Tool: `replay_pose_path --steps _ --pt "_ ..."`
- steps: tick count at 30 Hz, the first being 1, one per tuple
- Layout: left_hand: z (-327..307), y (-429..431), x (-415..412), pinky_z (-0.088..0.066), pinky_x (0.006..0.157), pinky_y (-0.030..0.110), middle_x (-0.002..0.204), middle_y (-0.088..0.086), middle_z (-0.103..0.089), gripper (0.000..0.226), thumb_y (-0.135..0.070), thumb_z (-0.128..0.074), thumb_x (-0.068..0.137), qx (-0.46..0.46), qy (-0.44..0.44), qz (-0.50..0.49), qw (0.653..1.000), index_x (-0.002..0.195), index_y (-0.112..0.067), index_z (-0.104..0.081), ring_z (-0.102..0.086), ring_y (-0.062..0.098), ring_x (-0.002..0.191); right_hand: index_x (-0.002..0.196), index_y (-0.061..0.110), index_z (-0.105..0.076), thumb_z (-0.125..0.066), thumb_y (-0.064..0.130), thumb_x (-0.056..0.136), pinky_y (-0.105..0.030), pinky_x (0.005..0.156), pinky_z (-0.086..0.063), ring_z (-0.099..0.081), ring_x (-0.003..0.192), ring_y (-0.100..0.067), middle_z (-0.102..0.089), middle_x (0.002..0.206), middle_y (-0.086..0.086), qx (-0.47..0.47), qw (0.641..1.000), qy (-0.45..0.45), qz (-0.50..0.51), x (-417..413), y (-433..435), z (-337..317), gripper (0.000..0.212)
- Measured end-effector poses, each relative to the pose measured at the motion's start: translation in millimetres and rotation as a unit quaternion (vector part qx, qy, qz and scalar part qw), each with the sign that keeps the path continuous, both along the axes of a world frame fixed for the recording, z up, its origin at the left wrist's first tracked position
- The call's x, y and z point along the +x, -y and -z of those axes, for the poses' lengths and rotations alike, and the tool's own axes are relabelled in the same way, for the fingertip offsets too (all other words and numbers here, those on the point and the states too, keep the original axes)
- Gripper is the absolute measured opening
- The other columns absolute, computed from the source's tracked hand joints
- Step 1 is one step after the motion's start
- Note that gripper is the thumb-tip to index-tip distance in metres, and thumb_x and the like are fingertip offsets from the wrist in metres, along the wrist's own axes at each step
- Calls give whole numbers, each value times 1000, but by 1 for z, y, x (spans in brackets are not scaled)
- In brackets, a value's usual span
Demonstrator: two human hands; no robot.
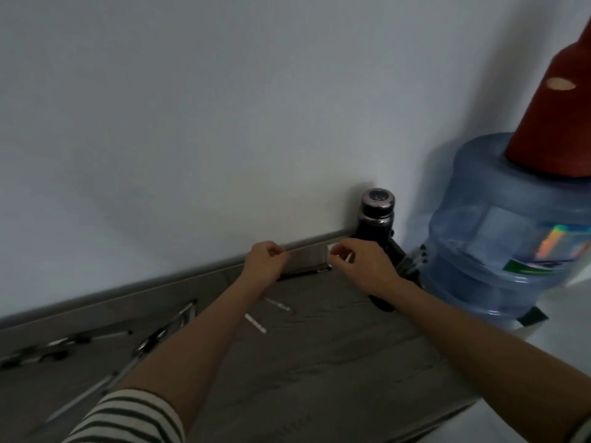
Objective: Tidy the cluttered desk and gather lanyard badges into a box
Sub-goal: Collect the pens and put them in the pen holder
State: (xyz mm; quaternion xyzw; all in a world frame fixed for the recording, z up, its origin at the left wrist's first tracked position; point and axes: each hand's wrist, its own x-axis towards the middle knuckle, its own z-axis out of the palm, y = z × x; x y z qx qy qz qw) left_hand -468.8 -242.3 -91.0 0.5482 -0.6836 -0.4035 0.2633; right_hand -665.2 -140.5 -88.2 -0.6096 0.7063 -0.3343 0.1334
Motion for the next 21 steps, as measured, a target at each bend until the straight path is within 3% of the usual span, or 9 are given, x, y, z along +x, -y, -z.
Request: replay_pose_path --steps 3,6,12,19,21 --pt "8 -2 61 -48 68 28 77 11 -69 6 -11 -67 82 -27 42 -19 999 83 -8 -71 -60 19 71 93 25 -71 -68 36 85 -27 72 -50 -60 77 -6 -69 86 10 34 997 -18 -61 49 20 7 14" --pt "15 -3 129 -47 73 27 84 11 -72 9 -13 -66 81 -29 81 -51 995 86 -8 -72 -64 20 79 96 25 -71 -68 36 85 -26 74 -50 -63 84 -10 -71 91 6 54 991 -30 -119 104 38 14 16" --pt "27 -3 261 -41 72 22 92 10 -72 13 -13 -65 83 -33 156 -101 982 93 -8 -72 -65 22 89 101 28 -69 -64 42 86 -29 79 -50 -63 89 -11 -70 96 8 79 975 -85 -189 205 65 21 21" --pt "45 3 409 -43 70 29 91 14 -70 11 -15 -61 86 -16 234 -142 962 90 -9 -69 -65 30 91 106 30 -66 -59 44 88 -28 81 -47 -61 97 -15 -68 105 7 101 956 -126 -245 323 99 33 24" --pt "52 7 449 -47 75 32 100 15 -70 15 -15 -59 88 -6 269 -147 952 98 -11 -69 -65 31 97 110 29 -64 -57 43 90 -27 82 -46 -61 100 -15 -67 109 6 106 952 -131 -257 358 107 40 25"
